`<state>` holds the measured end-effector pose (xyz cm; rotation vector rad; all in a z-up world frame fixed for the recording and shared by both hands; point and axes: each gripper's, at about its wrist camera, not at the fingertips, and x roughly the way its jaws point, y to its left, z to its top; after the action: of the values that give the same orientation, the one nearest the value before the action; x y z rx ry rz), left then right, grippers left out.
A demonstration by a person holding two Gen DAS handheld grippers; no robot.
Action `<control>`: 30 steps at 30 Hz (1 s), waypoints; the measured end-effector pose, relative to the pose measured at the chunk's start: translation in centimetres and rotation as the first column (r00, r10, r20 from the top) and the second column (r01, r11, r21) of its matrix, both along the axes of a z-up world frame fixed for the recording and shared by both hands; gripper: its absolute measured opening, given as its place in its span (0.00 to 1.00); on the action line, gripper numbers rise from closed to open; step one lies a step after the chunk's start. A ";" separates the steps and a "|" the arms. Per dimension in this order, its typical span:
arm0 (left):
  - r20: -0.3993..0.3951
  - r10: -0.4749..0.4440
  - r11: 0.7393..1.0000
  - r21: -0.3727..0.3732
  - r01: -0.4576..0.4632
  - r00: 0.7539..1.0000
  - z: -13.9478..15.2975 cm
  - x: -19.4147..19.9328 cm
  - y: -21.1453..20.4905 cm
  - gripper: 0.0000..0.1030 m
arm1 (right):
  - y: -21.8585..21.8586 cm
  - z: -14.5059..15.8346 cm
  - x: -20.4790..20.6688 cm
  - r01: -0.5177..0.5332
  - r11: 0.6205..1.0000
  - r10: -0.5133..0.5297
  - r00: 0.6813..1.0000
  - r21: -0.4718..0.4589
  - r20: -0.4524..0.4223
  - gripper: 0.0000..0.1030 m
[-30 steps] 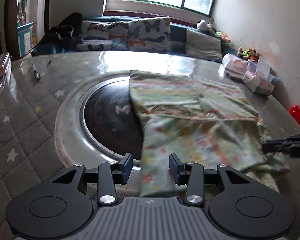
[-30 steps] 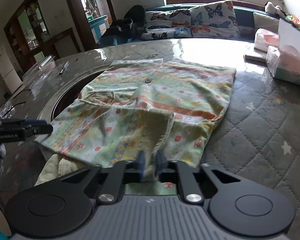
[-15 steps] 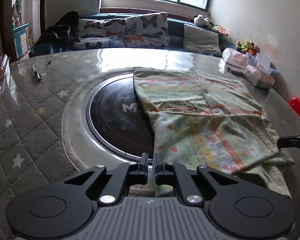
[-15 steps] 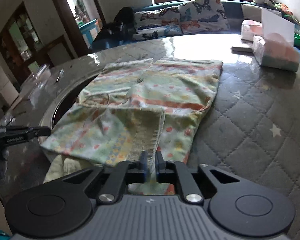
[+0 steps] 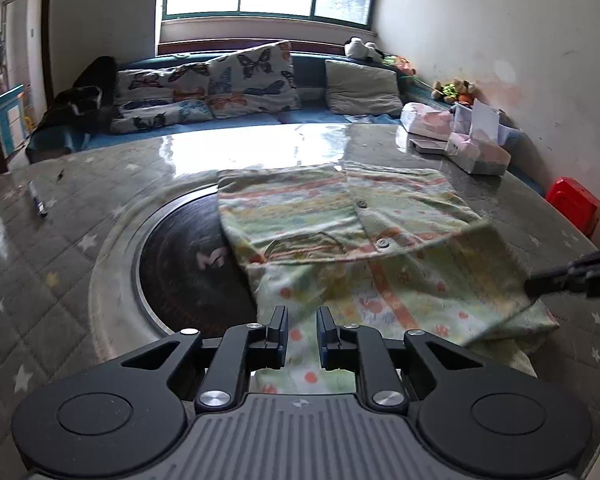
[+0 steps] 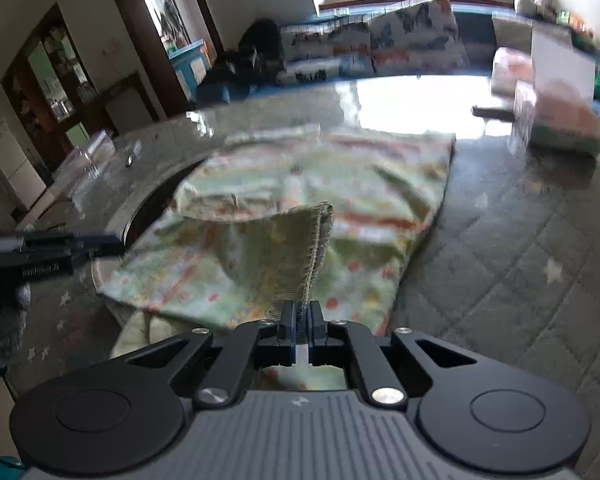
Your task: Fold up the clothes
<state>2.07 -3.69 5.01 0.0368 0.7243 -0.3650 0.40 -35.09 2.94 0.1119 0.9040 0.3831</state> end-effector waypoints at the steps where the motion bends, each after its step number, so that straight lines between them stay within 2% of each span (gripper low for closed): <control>1: -0.002 -0.008 1.000 0.003 0.008 1.000 -0.1 0.4 -0.3 0.16 | 0.0 -0.5 0.1 0.003 1.000 -0.003 1.000 -0.021 -0.010 0.10; 2: -0.005 -0.014 1.000 0.005 0.014 1.000 -0.2 0.7 -0.6 0.16 | 0.0 -0.5 0.2 0.007 0.999 -0.007 1.000 -0.034 -0.005 0.16; 3: -0.011 -0.019 1.000 0.008 0.019 1.000 -0.3 1.1 -0.9 0.16 | 0.0 -0.5 0.2 0.012 0.999 -0.011 1.000 -0.043 0.003 0.17; 9: -0.023 -0.062 0.998 0.014 0.062 0.998 -0.5 3.4 -3.2 0.16 | 1.2 1.8 2.2 -0.010 0.996 0.021 0.993 -0.092 0.119 0.17; 11: -0.028 -0.074 0.997 0.011 0.074 0.997 -0.7 4.2 -4.1 0.21 | 2.1 1.8 3.4 -0.026 0.993 0.043 0.989 -0.115 0.142 0.17; 19: -0.083 -0.057 0.998 0.029 0.059 0.995 -3.0 6.5 -5.0 0.23 | 4.1 -1.4 5.9 -0.080 0.983 0.097 0.990 -0.165 0.101 0.17; 26: -0.061 -0.088 0.995 0.046 0.091 0.994 -2.0 4.3 -5.4 0.28 | 4.2 0.1 2.6 -0.155 0.970 0.180 0.975 -0.187 0.129 0.24; 30: -0.042 -0.143 0.989 0.040 0.145 0.989 -1.3 1.4 -6.1 0.29 | 4.3 -0.9 0.9 -0.196 0.957 0.219 0.971 -0.214 0.093 0.29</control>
<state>3.49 -9.79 3.76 0.1231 0.7702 -0.4896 1.33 -30.74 2.07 -0.1941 0.8369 0.4853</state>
